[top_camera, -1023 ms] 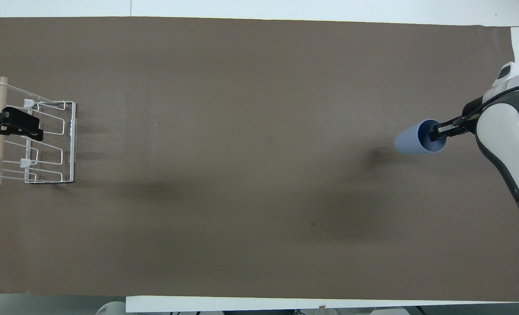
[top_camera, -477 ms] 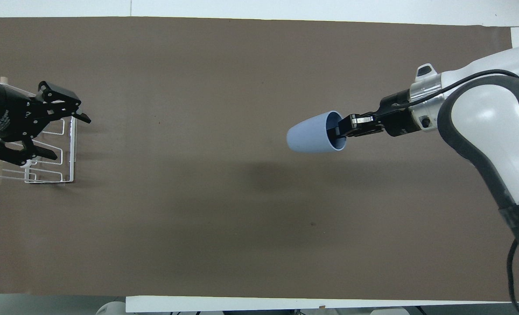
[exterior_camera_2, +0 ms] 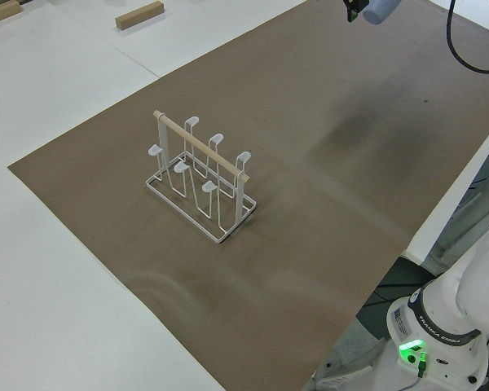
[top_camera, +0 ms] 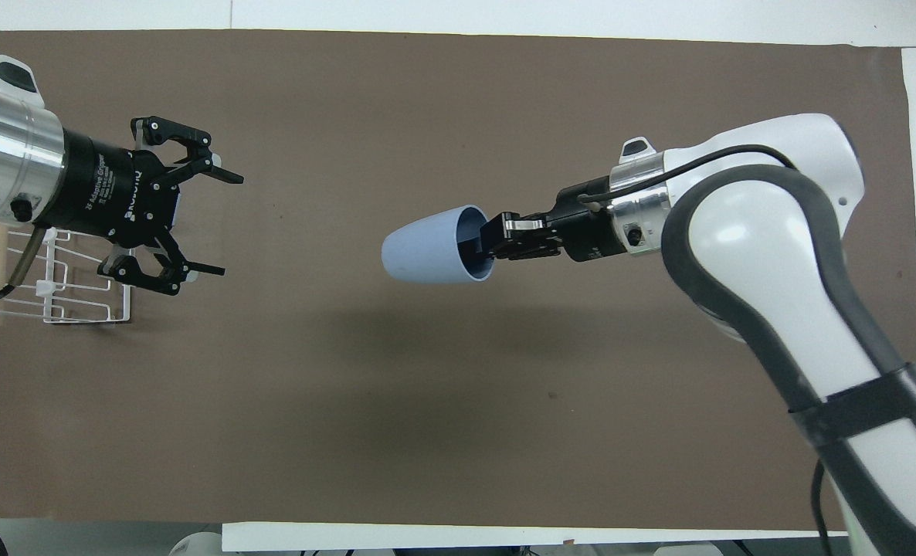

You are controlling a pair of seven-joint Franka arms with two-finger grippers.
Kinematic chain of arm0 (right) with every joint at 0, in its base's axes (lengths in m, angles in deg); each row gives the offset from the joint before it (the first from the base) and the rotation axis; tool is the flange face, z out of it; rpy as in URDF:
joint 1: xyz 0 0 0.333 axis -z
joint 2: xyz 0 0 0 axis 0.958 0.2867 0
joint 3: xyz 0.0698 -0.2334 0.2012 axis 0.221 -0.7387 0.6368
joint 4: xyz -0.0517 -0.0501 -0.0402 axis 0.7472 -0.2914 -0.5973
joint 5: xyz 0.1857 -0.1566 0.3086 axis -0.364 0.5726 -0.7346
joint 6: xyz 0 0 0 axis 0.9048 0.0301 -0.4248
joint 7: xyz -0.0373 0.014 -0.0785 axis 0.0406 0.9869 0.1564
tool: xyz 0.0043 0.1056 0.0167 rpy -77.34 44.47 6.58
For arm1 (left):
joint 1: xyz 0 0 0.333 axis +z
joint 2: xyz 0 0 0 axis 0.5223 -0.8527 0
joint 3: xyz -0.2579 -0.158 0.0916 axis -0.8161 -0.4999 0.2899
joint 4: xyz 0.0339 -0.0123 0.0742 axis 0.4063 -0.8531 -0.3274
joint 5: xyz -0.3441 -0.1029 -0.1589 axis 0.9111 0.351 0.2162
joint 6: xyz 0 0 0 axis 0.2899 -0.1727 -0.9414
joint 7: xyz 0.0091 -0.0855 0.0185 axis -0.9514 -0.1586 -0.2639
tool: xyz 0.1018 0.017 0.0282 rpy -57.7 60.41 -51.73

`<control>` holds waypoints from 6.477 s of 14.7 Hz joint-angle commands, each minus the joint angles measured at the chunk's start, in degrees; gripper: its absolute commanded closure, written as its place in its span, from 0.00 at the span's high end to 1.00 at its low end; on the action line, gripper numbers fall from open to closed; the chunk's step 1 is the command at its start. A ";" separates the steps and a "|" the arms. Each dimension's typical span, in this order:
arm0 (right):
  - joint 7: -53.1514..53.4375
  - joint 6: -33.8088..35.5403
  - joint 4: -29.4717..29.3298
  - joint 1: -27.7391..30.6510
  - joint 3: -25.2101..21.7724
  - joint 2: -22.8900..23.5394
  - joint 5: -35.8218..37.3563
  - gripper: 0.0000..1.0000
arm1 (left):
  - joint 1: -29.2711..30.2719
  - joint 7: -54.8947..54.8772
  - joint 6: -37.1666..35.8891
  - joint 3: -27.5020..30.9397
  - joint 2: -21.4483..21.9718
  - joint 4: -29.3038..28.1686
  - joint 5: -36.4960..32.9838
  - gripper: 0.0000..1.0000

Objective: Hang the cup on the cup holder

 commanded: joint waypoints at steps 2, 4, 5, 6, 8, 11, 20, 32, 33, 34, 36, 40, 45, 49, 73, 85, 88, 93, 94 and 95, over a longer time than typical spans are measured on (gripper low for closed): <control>3.47 -7.48 2.07 -4.82 -0.14 -1.15 -6.33 0.03 | -1.74 6.07 4.23 0.80 1.17 -3.01 7.28 1.00; 3.47 -9.77 2.07 -6.49 -0.14 -1.15 -8.10 0.03 | -3.50 8.36 6.25 0.71 1.52 -5.29 7.82 1.00; 3.56 -10.13 2.07 -7.11 -0.14 -1.06 -8.10 0.03 | -4.46 8.36 6.96 0.63 1.61 -6.43 8.35 1.00; 3.91 -10.22 2.07 -7.90 -0.23 -1.06 -8.10 0.03 | -5.87 8.36 7.31 0.71 1.53 -6.44 8.70 1.00; 4.96 -10.92 1.98 -8.52 -0.23 -1.06 -8.10 0.03 | -6.76 8.19 7.49 0.71 1.61 -7.75 8.44 1.00; 5.05 -13.03 2.07 -9.05 -0.14 -0.98 -8.10 0.03 | -8.52 6.88 8.19 0.80 2.14 -10.39 8.18 1.00; 5.14 -13.47 1.63 -8.87 -0.23 -0.71 -8.10 0.03 | -11.06 0.73 12.32 0.54 3.20 -12.68 1.51 0.00; 5.41 -9.98 0.31 -0.02 -0.93 -1.58 -0.68 0.99 | -6.86 4.23 4.97 1.33 2.32 -10.05 -9.02 0.00; 5.49 -8.05 0.22 3.22 -0.93 -2.37 3.63 0.99 | -6.76 4.23 3.20 1.41 2.32 -10.05 -13.22 0.00; 5.41 -6.81 -0.04 6.74 -0.85 -2.90 7.94 0.99 | -6.67 4.41 1.18 1.33 2.41 -9.96 -17.44 0.00; 5.40 -2.17 -0.83 12.89 -0.93 -3.26 15.24 0.99 | -6.76 4.67 -1.99 1.33 2.32 -9.17 -25.17 0.00; 4.61 5.12 -8.80 19.86 -0.93 -3.09 40.17 0.99 | -8.51 8.53 -6.40 0.89 -1.11 -5.30 -48.19 0.00; 4.88 23.40 -20.40 22.06 -0.94 -3.61 64.82 0.99 | -15.10 12.32 -12.80 0.89 -12.52 -1.96 -83.25 0.00; 3.39 35.47 -27.20 22.50 -0.93 -3.52 72.41 0.99 | -15.11 15.90 -20.18 1.15 -20.24 -1.70 -105.42 0.00; 4.53 37.77 -21.84 23.21 -0.23 -7.04 67.05 0.99 | -9.22 34.91 -15.45 0.98 -30.02 -2.60 -104.86 0.96; 4.53 38.03 -21.40 23.38 -0.23 -7.30 67.04 0.99 | -9.14 19.02 -8.97 0.89 -25.48 4.90 -78.09 1.00; 4.53 38.03 -21.40 23.30 -0.23 -7.30 67.04 0.99 | -8.96 5.59 -4.31 0.97 -14.86 -2.03 -67.62 1.00; 4.53 38.03 -21.40 23.30 -0.32 -7.30 67.04 0.99 | -3.09 -18.64 -2.79 0.98 -7.89 -2.31 -51.61 1.00; 4.53 38.03 -21.40 23.30 -0.23 -7.30 67.04 0.99 | -1.24 -25.49 -2.88 0.98 -6.66 -2.31 -49.41 1.00; 4.53 38.03 -21.40 23.21 -0.23 -7.30 67.04 0.99 | 0.69 -31.74 -2.79 0.98 -5.86 -2.31 -47.04 1.00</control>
